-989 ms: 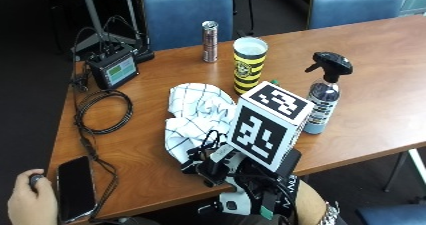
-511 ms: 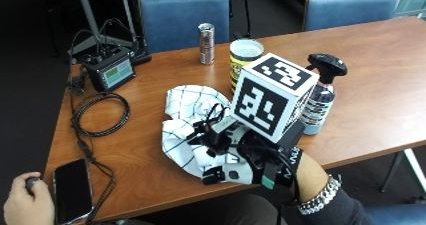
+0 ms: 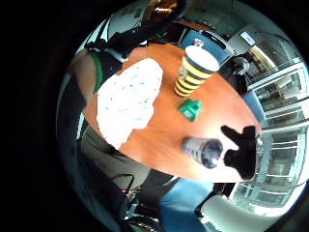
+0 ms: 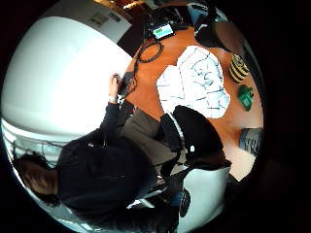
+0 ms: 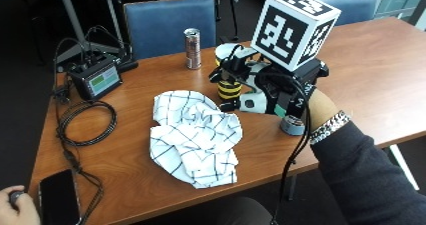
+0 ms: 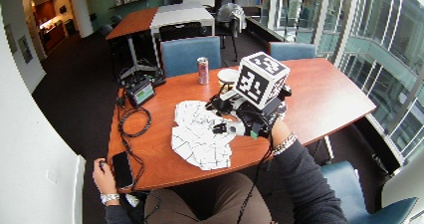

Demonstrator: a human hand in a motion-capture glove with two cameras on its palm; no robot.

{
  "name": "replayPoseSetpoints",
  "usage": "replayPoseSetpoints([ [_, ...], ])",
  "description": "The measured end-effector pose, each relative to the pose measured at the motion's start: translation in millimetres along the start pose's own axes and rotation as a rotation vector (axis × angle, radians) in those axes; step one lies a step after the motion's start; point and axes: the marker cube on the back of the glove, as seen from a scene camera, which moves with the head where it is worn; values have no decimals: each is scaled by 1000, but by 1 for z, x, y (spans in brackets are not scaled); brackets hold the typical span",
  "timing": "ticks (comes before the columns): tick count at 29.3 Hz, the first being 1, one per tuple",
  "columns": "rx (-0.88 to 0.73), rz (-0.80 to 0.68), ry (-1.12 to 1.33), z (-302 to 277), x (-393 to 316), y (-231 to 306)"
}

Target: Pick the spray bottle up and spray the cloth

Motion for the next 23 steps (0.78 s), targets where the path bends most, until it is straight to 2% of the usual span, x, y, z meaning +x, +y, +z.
replayPoseSetpoints([
  [6, 9, 49, -76, -13, 38, -11],
  [12, 46, 157, -115, -19, 79, -10],
  [23, 266, 411, -96, -6, 114, -6],
])
